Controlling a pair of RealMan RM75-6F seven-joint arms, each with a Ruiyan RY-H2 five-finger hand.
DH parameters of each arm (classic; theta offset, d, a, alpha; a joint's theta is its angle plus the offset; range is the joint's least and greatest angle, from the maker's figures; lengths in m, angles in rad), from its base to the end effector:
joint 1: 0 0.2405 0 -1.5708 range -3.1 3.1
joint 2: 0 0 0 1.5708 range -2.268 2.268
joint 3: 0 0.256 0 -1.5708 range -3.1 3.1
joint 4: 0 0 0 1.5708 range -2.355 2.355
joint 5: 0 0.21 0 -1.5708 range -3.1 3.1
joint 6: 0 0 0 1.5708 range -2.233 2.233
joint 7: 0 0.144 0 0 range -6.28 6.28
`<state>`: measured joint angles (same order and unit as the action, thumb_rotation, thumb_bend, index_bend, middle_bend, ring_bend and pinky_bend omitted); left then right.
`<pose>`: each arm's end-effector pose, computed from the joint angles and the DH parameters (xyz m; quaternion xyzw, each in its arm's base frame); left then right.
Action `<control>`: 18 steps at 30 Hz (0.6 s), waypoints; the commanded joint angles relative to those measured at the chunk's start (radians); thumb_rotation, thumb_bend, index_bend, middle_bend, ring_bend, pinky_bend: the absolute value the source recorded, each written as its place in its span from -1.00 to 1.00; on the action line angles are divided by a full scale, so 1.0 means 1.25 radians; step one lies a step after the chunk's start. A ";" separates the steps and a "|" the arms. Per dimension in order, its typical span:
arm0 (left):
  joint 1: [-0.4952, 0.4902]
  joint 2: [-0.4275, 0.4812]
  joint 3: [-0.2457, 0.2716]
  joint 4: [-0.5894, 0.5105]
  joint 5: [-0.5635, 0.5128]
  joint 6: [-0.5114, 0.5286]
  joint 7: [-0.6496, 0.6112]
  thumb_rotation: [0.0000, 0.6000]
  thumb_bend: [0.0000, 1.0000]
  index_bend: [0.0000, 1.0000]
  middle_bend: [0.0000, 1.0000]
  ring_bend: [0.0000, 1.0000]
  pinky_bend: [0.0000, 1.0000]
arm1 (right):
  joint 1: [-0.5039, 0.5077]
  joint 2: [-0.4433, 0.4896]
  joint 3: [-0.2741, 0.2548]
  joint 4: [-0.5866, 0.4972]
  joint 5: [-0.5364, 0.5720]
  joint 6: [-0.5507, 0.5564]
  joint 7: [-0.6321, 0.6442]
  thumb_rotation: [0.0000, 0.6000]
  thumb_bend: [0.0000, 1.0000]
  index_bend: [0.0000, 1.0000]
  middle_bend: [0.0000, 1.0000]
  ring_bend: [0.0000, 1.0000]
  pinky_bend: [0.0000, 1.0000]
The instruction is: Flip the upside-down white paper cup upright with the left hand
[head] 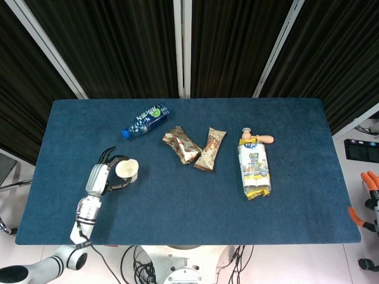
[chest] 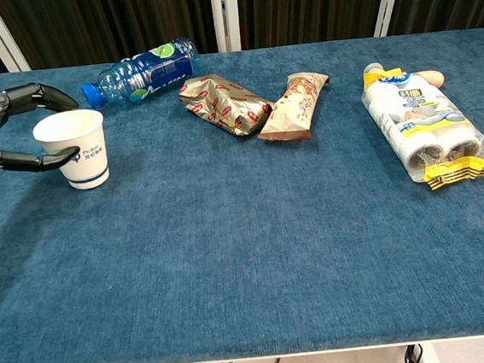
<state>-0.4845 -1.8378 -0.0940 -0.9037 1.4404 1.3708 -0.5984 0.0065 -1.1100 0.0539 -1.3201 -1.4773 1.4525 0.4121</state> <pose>-0.2464 0.3058 -0.0262 -0.5229 -0.4991 -0.5909 0.3583 -0.3831 -0.1563 0.1983 0.5360 -0.4508 0.3924 0.5963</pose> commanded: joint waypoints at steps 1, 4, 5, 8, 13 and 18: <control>0.003 -0.001 0.002 0.005 0.008 -0.004 -0.012 1.00 -0.52 -0.43 -0.47 -0.89 -0.87 | 0.000 0.000 0.000 0.000 0.001 -0.001 0.000 1.00 -0.44 -1.00 -1.00 -1.00 -1.00; 0.006 -0.003 0.002 0.010 0.015 -0.001 -0.021 1.00 -0.54 -0.56 -0.56 -0.89 -0.85 | 0.001 0.002 -0.001 -0.003 0.004 -0.007 -0.003 1.00 -0.44 -1.00 -1.00 -1.00 -1.00; 0.008 -0.003 0.001 0.010 0.018 0.003 -0.026 1.00 -0.54 -0.60 -0.58 -0.89 -0.85 | 0.001 0.003 -0.001 -0.004 0.005 -0.008 -0.005 1.00 -0.44 -1.00 -1.00 -1.00 -1.00; 0.012 -0.001 0.002 0.009 0.031 0.018 -0.034 1.00 -0.54 -0.69 -0.65 -0.90 -0.85 | 0.001 0.004 -0.001 -0.007 0.006 -0.008 -0.009 1.00 -0.44 -1.00 -1.00 -1.00 -1.00; 0.018 0.012 0.002 -0.009 0.045 0.035 -0.035 1.00 -0.54 -0.73 -0.71 -0.92 -0.85 | 0.000 0.006 0.001 -0.011 0.006 -0.005 -0.011 1.00 -0.44 -1.00 -1.00 -1.00 -1.00; 0.038 0.077 -0.011 -0.088 0.073 0.114 -0.006 1.00 -0.55 -0.78 -0.74 -0.95 -0.86 | -0.004 0.012 0.003 -0.016 0.005 0.009 -0.013 1.00 -0.44 -1.00 -1.00 -1.00 -1.00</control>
<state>-0.4515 -1.7866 -0.0980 -0.9648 1.5112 1.4643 -0.6329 0.0022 -1.0968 0.0572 -1.3388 -1.4709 1.4619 0.3965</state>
